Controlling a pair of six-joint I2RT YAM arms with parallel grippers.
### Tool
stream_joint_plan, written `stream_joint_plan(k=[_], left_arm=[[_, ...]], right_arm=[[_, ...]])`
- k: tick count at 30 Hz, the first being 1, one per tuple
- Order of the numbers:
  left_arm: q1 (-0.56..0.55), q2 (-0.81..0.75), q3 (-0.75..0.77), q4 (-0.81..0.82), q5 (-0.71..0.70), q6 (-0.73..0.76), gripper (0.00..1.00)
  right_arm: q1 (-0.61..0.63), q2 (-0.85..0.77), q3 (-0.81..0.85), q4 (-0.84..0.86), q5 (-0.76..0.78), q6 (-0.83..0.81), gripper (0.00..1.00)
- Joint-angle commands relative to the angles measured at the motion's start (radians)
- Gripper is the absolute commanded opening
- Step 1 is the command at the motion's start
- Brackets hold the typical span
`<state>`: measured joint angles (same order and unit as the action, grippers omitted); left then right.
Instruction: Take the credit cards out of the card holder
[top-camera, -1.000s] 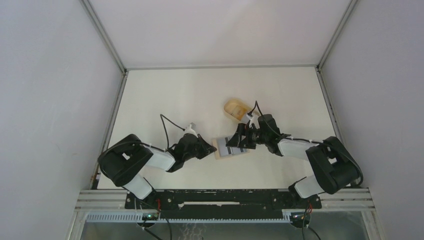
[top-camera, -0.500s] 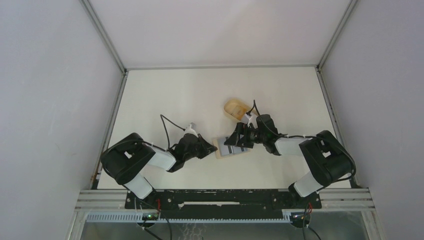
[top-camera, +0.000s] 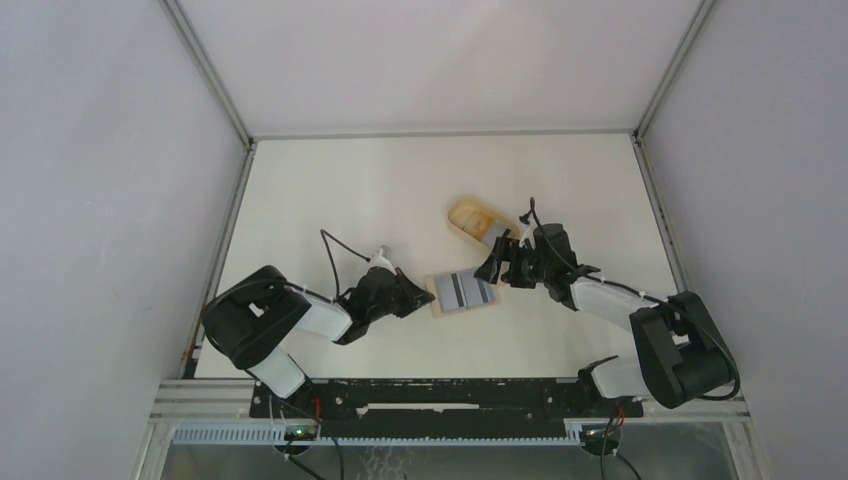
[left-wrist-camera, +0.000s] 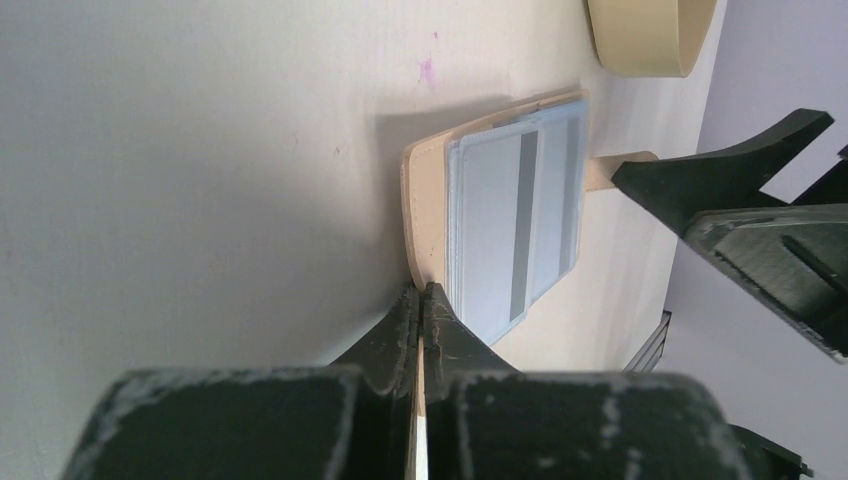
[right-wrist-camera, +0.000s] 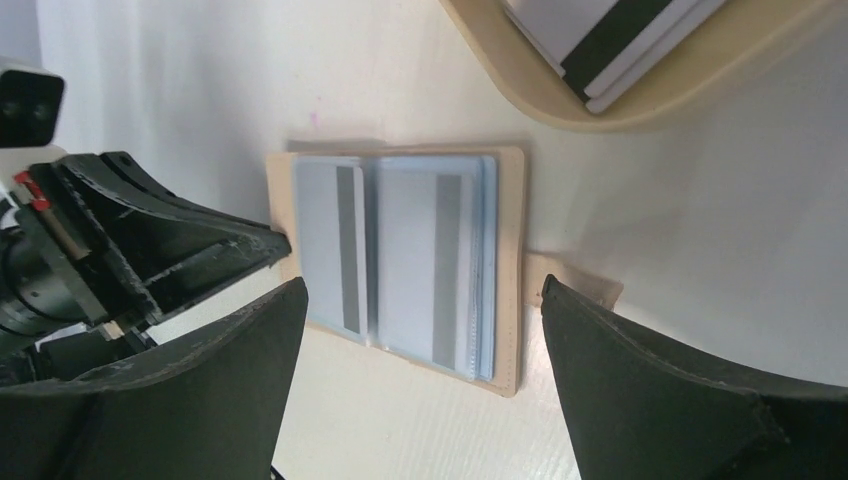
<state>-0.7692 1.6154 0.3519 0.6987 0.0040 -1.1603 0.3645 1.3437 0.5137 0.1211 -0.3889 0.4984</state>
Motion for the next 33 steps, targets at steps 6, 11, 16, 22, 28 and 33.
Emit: stream_joint_plan(k=[6, 11, 16, 22, 28, 33], left_arm=[[0.001, 0.023, -0.028, -0.136, -0.03, 0.019, 0.0], [0.001, 0.023, -0.027, -0.135, -0.029, 0.018, 0.0], [-0.002, 0.024, -0.031, -0.133, -0.029, 0.016, 0.0], [-0.001, 0.024, -0.03, -0.131, -0.027, 0.017, 0.0], [-0.002, 0.025, -0.028, -0.131, -0.024, 0.018, 0.0], [-0.002, 0.022, -0.031, -0.131, -0.027, 0.018, 0.0]], right_arm=[[0.053, -0.001, 0.022, 0.01, 0.027, -0.031, 0.96], [0.074, 0.028, 0.022, 0.02, 0.002, -0.026, 0.96], [0.088, 0.037, 0.023, 0.027, -0.004, -0.027, 0.96], [0.108, 0.051, 0.026, 0.033, -0.021, -0.032, 0.96], [0.14, 0.105, 0.05, 0.024, -0.029, -0.035, 0.95], [0.168, 0.111, 0.063, 0.022, -0.03, -0.032, 0.94]])
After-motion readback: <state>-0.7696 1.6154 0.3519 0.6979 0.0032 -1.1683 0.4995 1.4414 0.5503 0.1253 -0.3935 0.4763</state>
